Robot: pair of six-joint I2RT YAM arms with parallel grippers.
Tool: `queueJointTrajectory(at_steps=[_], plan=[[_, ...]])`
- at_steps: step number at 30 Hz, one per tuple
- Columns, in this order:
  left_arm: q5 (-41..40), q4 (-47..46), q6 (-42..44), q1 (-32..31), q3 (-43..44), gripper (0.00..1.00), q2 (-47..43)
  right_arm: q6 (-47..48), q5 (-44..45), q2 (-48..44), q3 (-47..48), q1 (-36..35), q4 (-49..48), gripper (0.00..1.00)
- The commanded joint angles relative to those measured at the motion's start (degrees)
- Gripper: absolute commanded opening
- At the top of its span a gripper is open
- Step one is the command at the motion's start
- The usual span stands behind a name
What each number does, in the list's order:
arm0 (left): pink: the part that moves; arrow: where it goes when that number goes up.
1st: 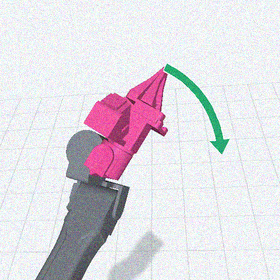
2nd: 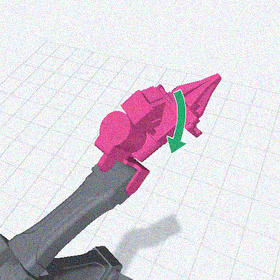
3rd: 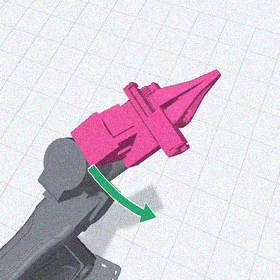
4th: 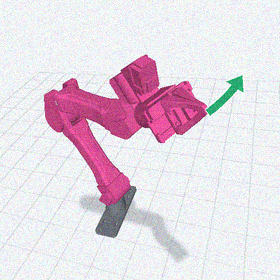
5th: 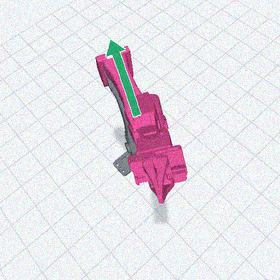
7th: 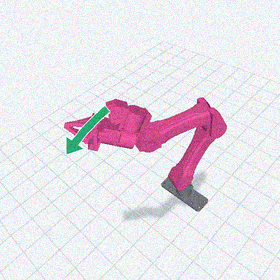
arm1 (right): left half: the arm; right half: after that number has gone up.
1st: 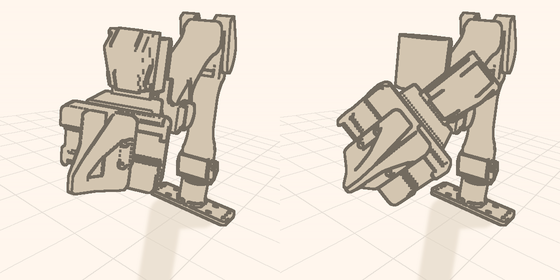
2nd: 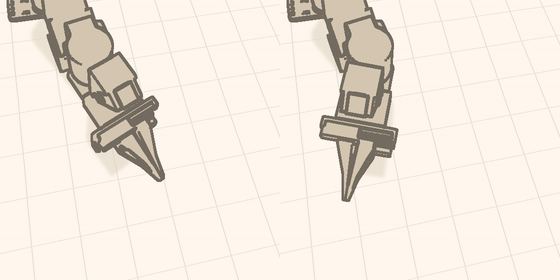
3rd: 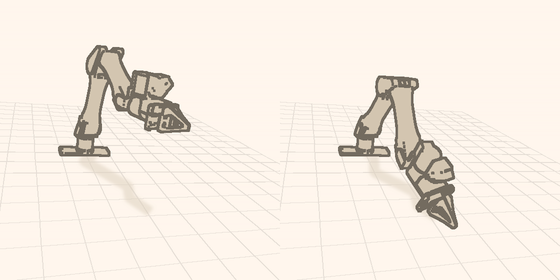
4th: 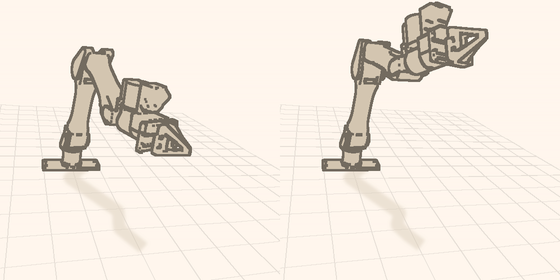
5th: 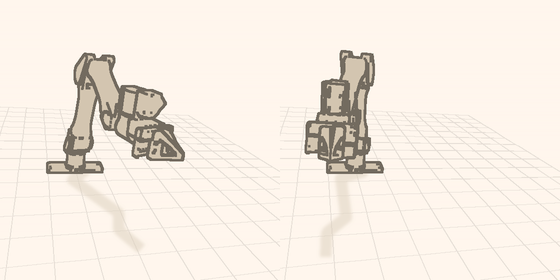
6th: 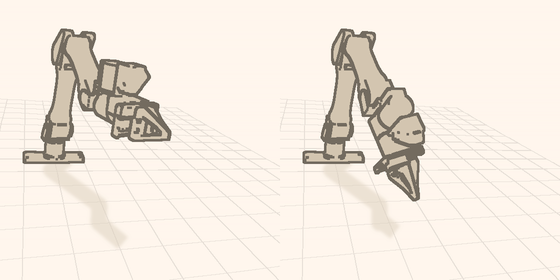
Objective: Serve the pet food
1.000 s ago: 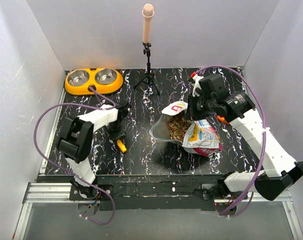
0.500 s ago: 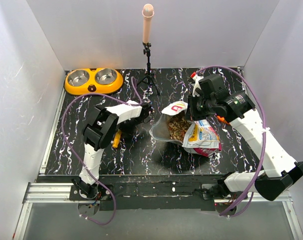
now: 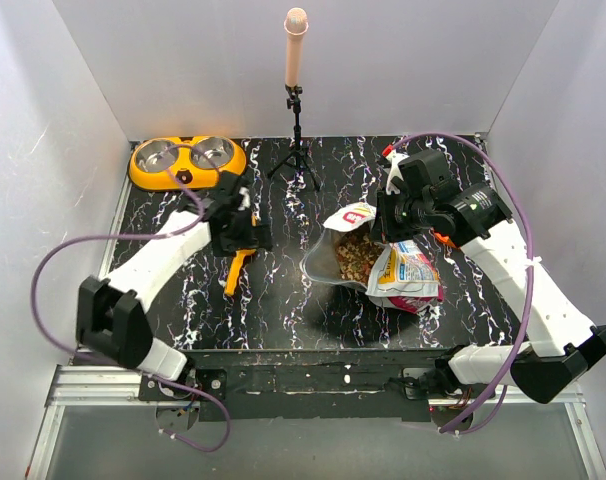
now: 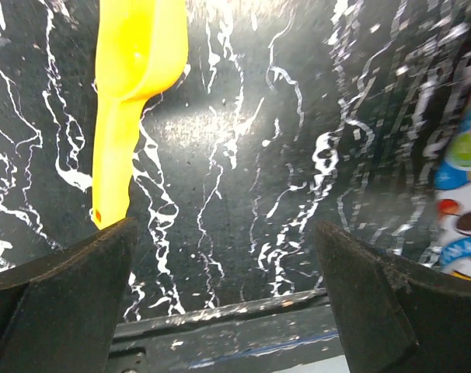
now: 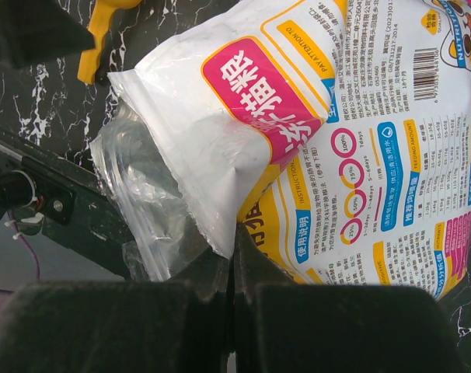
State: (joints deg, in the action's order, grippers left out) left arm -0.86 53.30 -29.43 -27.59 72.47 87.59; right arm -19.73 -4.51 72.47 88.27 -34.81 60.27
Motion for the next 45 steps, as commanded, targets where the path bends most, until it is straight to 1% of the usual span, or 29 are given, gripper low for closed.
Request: queueJointTrajectory(at_steps=[1,4,6,8,9,10,13,14,15,17,20,23,25,29,31,32,34,35,37,38,40,41,42,43,45], plan=[[14.37,-11.01,1.21,8.50,-6.97,0.95,-8.74,-1.98,-5.41,-2.86,1.73,-0.79,-4.99,0.01],[22.37,-16.80,2.09,15.80,-11.89,0.91,-10.60,-1.98,-5.86,-2.59,2.52,-0.79,-4.29,0.01],[24.58,-18.22,2.97,20.45,-13.31,0.91,-9.81,-1.98,-5.95,-2.51,3.13,-0.79,-3.67,0.01],[27.57,-21.29,3.15,23.80,-15.15,0.86,-8.93,-1.90,-6.12,-2.59,3.75,-0.79,-2.97,0.01],[27.67,-21.74,3.67,24.60,-15.16,0.82,-8.32,-1.90,-6.03,-2.68,3.84,-0.79,-2.53,0.01],[27.50,-22.01,4.72,25.30,-15.34,0.81,-7.18,-1.90,-6.03,-2.86,3.84,-0.79,-2.35,0.01],[30.47,-25.95,5.52,27.50,-17.00,0.80,-3.23,-1.90,-6.12,-3.38,3.67,-0.79,-1.74,0.01],[30.83,-26.83,5.96,27.51,-17.62,0.76,-2.17,-1.98,-6.21,-3.56,3.58,-0.79,-1.47,0.01],[30.49,-26.84,6.31,29.51,-17.97,0.71,-1.03,-1.98,-6.30,-3.73,3.49,-0.79,-1.30,0.01],[30.83,-26.58,7.80,30.05,-18.59,0.65,0.91,-1.98,-6.30,-4.17,3.31,-0.79,-0.95,0.01],[30.92,-26.75,9.30,30.14,-20.69,0.57,0.48,-2.16,-5.77,-4.96,2.79,-0.79,-0.86,0.01],[31.97,-27.11,10.27,30.06,-22.89,0.55,0.91,-2.16,-5.59,-5.14,2.35,-0.79,-1.03,0.01],[34.25,-28.15,10.62,30.06,-24.47,0.52,1.79,-2.25,-6.21,-4.79,2.70,-0.79,-1.03,0.01],[38.47,-31.58,10.27,29.88,-26.67,0.53,3.20,-2.33,-6.30,-4.18,3.31,-0.79,-1.29,0.01],[37.00,-31.42,10.71,29.79,-26.68,0.54,4.69,-2.33,-6.38,-4.09,3.40,-0.79,-1.38,0.01],[37.25,-31.07,11.32,29.44,-26.41,0.53,5.65,-2.42,-6.56,-3.91,3.40,-0.79,-1.38,0.01],[37.25,-30.36,12.02,28.48,-25.36,0.46,7.93,-2.60,-6.82,-3.82,3.49,-0.88,-1.38,0.01],[36.82,-29.92,12.46,25.86,-24.75,0.45,8.64,-2.60,-6.91,-3.82,3.49,-0.88,-1.30,0.01],[33.40,-29.83,12.21,22.87,-23.87,0.45,8.56,-2.69,-6.82,-3.74,3.49,-0.88,-1.30,0.01],[31.73,-29.83,11.86,21.54,-23.52,0.42,8.21,-2.69,-6.65,-3.74,3.49,-0.88,-1.30,0.01],[27.26,-29.31,11.15,18.82,-22.81,0.27,7.25,-2.77,-6.47,-3.74,3.49,-0.88,-1.30,0.01],[22.62,-28.87,10.89,17.41,-22.55,0.19,6.11,-2.86,-6.47,-3.74,3.58,-0.88,-1.21,0.01],[18.05,-28.26,10.19,15.31,-22.28,0.13,4.53,-2.86,-6.21,-3.65,3.58,-0.88,-1.21,0.01],[12.78,-27.21,9.40,13.55,-22.02,0.11,3.04,-2.95,-6.04,-3.65,3.66,-0.88,-1.21,0.01],[4.33,-25.01,7.91,10.03,-21.23,0.00,0.75,-3.38,-4.46,-3.82,4.01,-0.88,-1.21,0.01]])
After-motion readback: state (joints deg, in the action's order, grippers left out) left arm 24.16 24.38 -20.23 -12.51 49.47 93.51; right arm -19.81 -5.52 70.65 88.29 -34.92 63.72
